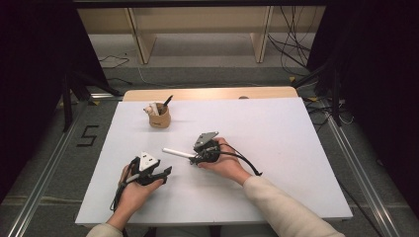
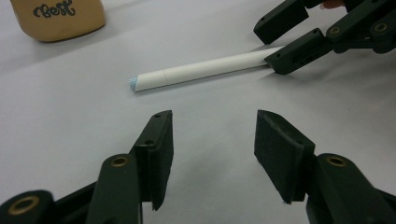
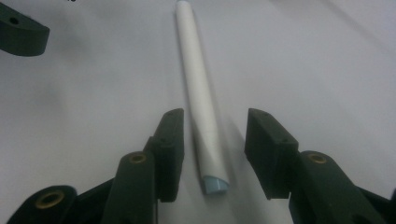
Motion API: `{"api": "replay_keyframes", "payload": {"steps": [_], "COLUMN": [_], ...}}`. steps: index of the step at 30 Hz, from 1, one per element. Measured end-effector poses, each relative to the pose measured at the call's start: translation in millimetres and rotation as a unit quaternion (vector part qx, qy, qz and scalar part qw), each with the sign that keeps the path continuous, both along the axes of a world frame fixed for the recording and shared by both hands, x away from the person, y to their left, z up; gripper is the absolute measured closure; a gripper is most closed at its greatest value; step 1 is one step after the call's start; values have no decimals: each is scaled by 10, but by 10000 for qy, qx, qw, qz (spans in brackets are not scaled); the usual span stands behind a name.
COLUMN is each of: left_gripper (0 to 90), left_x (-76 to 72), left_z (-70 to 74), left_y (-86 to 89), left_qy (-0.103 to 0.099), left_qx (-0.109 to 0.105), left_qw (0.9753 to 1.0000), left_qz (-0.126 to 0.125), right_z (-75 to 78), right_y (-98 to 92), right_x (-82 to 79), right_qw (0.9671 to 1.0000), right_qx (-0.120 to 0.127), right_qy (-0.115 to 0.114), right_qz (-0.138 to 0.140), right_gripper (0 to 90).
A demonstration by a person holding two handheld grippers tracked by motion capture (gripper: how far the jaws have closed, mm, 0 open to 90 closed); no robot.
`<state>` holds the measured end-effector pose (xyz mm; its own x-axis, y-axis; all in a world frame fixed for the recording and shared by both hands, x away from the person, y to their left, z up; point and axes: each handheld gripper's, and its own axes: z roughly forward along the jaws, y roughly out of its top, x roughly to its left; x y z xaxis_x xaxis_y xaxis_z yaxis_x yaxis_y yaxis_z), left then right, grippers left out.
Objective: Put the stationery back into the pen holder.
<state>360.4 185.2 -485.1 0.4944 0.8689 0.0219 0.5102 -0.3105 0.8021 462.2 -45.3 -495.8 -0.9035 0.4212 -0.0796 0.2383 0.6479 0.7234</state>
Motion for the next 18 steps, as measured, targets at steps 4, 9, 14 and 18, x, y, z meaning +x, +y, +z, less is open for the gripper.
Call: {"api": "replay_keyframes", "payload": {"steps": [4, 9, 14, 18], "left_gripper": [472, 472, 472, 472], "left_x": [0, 2, 0, 0], "left_z": [5, 2, 4, 4], "left_y": [-2, -4, -7, -8], "left_qy": [-8, -10, -11, -11], "left_qx": [12, 18, 19, 24], "left_qw": [10000, 10000, 10000, 10000], "left_qz": [-8, -17, -26, -37], "right_z": [14, 35, 68, 76], "right_y": [0, 14, 35, 40], "right_x": [40, 87, 126, 154], "right_qw": [9999, 9995, 9983, 9978], "right_qx": [-69, -174, -348, -376], "right_qy": [41, 92, 173, 242], "right_qz": [126, 261, 428, 491], "right_gripper": [601, 613, 624, 632]}}
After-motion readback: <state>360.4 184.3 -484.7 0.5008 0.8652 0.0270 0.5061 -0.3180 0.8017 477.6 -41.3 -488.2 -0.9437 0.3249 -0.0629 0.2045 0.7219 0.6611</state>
